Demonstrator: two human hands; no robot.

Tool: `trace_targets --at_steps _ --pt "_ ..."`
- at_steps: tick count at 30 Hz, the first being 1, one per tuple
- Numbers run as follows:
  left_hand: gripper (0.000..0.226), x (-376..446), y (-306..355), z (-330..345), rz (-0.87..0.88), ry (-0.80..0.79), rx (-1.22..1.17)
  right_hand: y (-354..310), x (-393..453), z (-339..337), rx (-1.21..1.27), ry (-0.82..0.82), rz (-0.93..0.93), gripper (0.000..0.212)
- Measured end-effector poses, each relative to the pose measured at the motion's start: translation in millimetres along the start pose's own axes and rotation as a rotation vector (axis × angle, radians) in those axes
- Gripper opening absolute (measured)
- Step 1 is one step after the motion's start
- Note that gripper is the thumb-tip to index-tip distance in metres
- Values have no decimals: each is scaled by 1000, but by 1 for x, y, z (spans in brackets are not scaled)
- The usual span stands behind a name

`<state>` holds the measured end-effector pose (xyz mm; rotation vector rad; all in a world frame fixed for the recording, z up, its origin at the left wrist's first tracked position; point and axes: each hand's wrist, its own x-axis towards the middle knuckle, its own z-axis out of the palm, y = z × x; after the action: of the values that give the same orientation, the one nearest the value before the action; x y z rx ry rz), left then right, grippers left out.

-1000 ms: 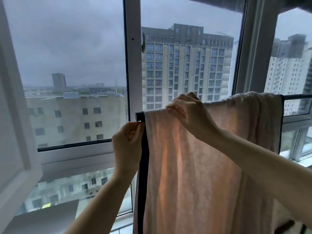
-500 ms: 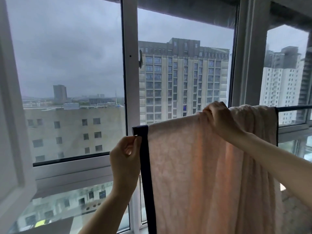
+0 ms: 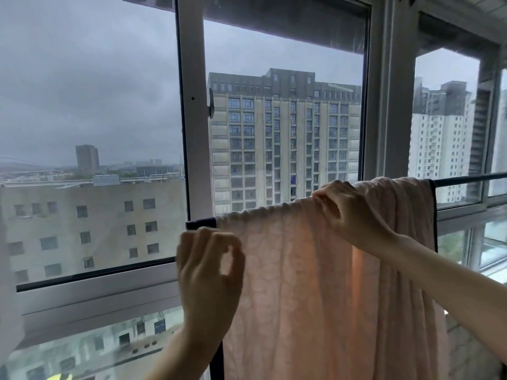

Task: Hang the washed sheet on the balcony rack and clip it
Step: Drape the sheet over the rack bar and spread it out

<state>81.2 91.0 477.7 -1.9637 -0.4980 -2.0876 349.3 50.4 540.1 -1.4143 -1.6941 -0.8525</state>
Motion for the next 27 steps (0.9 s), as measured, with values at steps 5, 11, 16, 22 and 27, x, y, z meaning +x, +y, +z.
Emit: trace_targets --at_steps 5,11,16,22,27 --pt "16 38 8 31 229 -410 121 1 0 -3 27 6 21 12" --pt "16 77 10 72 206 -660 70 5 4 -7 44 33 -3 11" --pt "5 88 1 84 -56 -710 -39 20 11 -3 33 37 77 9" --pt "10 92 -27 85 -219 -763 4 54 47 -16 122 -235 275 13" --pt "20 93 -42 82 -296 -793 65 61 49 -10 338 -444 224 20"
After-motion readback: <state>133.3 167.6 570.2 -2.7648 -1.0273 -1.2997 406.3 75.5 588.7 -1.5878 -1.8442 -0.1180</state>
